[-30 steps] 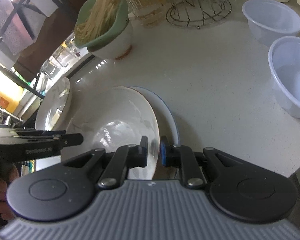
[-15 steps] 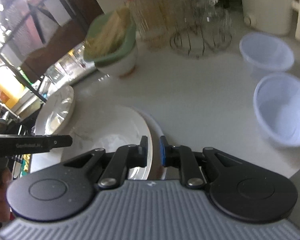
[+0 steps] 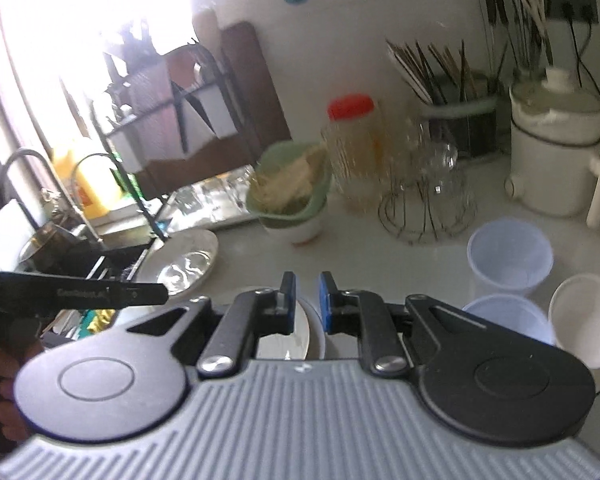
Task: Organize plates and bowls
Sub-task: 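Lower the leaf plate with both tools onto the rose plate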
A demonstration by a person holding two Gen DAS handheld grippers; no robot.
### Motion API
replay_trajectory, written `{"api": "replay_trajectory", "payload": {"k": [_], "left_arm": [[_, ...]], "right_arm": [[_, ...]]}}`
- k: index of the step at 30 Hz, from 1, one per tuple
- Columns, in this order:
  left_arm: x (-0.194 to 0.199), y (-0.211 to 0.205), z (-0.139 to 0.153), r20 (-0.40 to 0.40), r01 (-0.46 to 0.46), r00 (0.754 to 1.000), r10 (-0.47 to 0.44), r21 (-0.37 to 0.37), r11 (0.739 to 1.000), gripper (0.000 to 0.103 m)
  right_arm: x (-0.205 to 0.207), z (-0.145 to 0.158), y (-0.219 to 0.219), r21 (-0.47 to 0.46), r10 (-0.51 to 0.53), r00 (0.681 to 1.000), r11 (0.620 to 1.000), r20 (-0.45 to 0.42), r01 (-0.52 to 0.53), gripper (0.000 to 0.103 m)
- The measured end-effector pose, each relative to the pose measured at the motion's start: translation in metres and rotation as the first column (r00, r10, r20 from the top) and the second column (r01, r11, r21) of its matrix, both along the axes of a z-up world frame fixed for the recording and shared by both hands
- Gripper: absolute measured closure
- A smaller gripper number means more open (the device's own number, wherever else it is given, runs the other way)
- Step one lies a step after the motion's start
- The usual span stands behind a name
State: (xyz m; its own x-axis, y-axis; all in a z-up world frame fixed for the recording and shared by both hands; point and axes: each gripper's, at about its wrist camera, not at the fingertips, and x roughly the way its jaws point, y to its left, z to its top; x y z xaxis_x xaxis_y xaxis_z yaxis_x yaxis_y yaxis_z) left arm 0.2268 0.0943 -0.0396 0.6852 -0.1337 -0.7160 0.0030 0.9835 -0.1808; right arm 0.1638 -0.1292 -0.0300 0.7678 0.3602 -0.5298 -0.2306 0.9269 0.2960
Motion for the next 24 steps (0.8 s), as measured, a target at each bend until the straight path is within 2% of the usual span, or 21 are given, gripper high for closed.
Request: {"api": "replay_trajectory", "payload": {"k": [5, 13, 22, 24], "left_arm": [[-0.029, -0.013, 0.014, 0.049, -0.011, 0.999, 0.011, 0.013, 1.000, 0.066], [-0.072, -0.016, 0.026, 0.042, 0.005, 0.999, -0.006, 0.024, 1.000, 0.065], [-0.127, -0.023, 0.029, 0.065, 0.024, 0.998, -0.027, 0.043, 0.999, 0.065], [-0.135, -0.025, 0.027, 0.075, 0.022, 0.997, -0.027, 0.073, 0.997, 0.064]], "right_arm": [[-0.025, 0.016, -0.002, -0.006, 0.044, 0.997, 0.999, 0.063, -0.043, 0.088], [-0.065, 0.025, 0.003, -0.017, 0.063, 0.993, 0.998, 0.101, -0.062, 0.088], [-0.103, 0.022, 0.006, -0.026, 0.049, 0.995, 0.999, 0.084, -0.047, 0.088], [-0.109, 0.021, 0.006, -0.026, 0.060, 0.995, 0.998, 0.080, -0.058, 0.088]]}}
